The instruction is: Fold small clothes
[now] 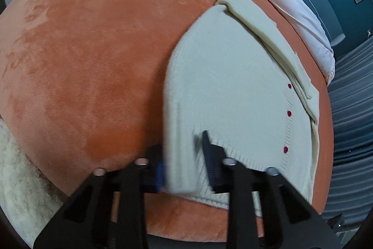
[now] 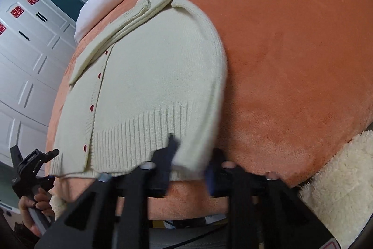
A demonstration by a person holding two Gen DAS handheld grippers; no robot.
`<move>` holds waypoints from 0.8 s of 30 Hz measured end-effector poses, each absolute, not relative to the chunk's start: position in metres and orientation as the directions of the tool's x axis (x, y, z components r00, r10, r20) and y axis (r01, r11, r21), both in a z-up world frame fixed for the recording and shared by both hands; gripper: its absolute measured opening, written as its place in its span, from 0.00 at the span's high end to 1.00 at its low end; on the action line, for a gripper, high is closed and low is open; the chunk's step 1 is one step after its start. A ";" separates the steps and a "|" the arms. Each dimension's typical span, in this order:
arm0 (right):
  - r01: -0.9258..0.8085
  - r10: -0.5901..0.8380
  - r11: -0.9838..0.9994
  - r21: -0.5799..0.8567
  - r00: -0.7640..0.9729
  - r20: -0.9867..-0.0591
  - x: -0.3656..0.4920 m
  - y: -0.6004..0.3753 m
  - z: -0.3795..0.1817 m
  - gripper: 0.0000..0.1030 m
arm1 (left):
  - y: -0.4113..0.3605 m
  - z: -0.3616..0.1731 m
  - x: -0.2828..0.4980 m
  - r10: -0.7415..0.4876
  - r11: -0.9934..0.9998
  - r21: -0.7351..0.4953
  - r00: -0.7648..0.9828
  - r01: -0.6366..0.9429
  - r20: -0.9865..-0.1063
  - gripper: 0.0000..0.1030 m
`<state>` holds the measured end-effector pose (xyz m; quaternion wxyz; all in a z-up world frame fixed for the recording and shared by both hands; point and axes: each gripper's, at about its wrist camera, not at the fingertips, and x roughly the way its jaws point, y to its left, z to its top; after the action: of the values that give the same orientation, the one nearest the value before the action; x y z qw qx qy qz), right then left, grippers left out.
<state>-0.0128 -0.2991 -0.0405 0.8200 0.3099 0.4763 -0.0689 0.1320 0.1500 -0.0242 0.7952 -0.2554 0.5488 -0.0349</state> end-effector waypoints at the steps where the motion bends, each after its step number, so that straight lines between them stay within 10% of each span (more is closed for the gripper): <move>1: 0.393 0.179 0.805 0.445 0.554 -0.813 -0.014 -0.298 -0.033 0.92 | 0.151 -0.020 0.130 -0.347 0.862 -0.455 0.397 -0.222 -0.850 0.90; 14: 0.252 0.178 0.906 0.340 0.503 -0.846 -0.068 -0.305 0.005 0.99 | 0.192 0.006 0.047 -0.356 0.877 -0.448 0.390 -0.174 -0.849 0.99; 18: 0.372 0.171 0.848 0.377 0.480 -0.860 -0.077 -0.320 -0.013 0.84 | 0.197 -0.008 0.052 -0.337 0.845 -0.460 0.397 -0.272 -0.854 0.42; 20: 0.409 0.159 0.817 0.407 0.519 -0.840 -0.075 -0.327 -0.012 0.53 | 0.190 -0.004 0.062 -0.294 0.863 -0.434 0.440 -0.260 -0.849 0.32; 24: 0.420 0.153 0.805 0.419 0.536 -0.830 -0.055 -0.327 -0.016 0.40 | 0.169 -0.012 0.098 -0.265 0.900 -0.386 0.447 -0.203 -0.854 0.15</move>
<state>-0.0548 -0.3273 -0.0161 0.8229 0.3014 0.4747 -0.0811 0.0982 0.1687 -0.0124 0.8209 -0.2228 0.5254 -0.0190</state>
